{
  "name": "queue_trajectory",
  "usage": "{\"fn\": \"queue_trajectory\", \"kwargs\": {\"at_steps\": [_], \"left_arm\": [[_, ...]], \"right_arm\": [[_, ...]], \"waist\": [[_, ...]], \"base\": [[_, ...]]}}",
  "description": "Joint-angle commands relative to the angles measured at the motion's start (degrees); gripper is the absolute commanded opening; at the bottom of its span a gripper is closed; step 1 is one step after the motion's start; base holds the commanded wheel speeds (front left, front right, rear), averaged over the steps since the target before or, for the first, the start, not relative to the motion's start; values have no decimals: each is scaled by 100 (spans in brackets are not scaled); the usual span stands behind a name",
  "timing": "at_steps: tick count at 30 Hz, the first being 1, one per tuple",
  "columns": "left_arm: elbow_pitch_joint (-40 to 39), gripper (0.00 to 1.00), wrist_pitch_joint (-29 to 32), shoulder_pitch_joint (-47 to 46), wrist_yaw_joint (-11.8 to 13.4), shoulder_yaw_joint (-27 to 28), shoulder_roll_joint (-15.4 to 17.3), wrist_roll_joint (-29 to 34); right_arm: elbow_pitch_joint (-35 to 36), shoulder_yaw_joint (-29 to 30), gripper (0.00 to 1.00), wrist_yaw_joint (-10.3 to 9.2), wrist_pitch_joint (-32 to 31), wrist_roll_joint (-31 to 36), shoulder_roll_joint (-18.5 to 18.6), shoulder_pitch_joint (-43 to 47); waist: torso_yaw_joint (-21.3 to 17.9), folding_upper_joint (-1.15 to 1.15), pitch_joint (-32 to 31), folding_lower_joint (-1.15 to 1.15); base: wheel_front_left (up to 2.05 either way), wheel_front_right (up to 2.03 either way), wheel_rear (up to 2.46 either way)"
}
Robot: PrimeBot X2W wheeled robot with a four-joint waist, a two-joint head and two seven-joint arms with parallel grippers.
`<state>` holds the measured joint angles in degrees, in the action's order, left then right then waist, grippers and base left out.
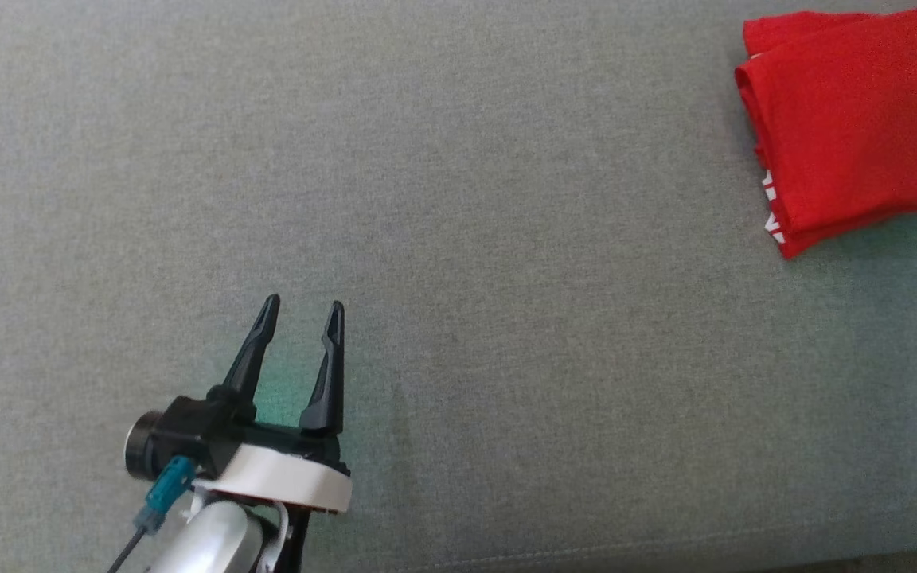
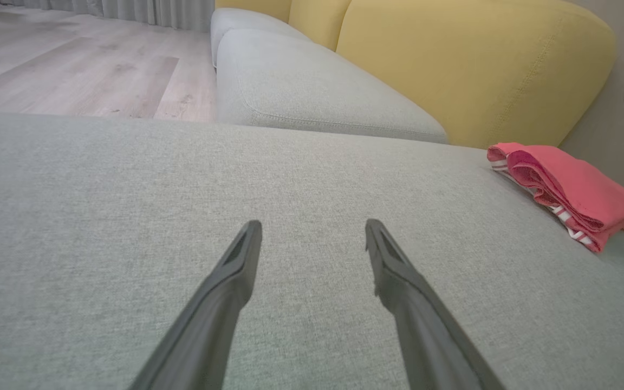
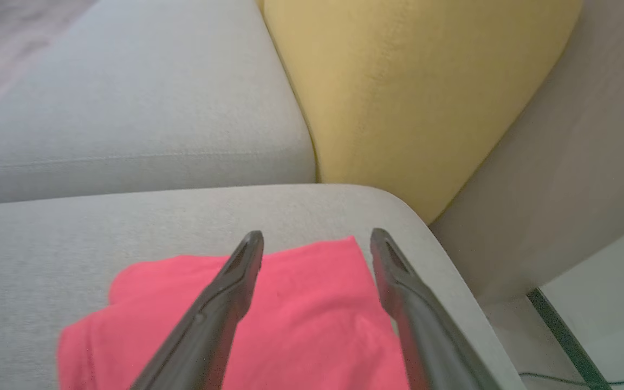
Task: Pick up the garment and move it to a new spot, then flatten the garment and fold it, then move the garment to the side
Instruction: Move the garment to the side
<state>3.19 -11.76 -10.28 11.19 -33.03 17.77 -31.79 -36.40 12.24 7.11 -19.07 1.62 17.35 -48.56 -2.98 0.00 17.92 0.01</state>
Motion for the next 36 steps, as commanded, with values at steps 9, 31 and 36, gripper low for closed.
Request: {"fn": "queue_trajectory", "kwargs": {"at_steps": [9, 31, 36], "left_arm": [[-87, 100, -145, -63, 128, 427, 74, -156], [215, 100, -247, 1172, 367, 860, 258, -572], [303, 100, -248, 1191, 335, 779, 198, -574]], "right_arm": [[690, -743, 100, 37, 557, -272, -331, 165], [2828, -1174, 100, 37, 2228, -934, -1445, 4564], [3148, -1379, 100, 37, 2441, -1188, -1446, 5249]], "waist": [[58, 0, -650, -1], [857, 0, -2055, -1], [911, 0, -2106, -1]], "base": [[0, 0, 0], [0, 0, 0], [0, 0, 0]]}}
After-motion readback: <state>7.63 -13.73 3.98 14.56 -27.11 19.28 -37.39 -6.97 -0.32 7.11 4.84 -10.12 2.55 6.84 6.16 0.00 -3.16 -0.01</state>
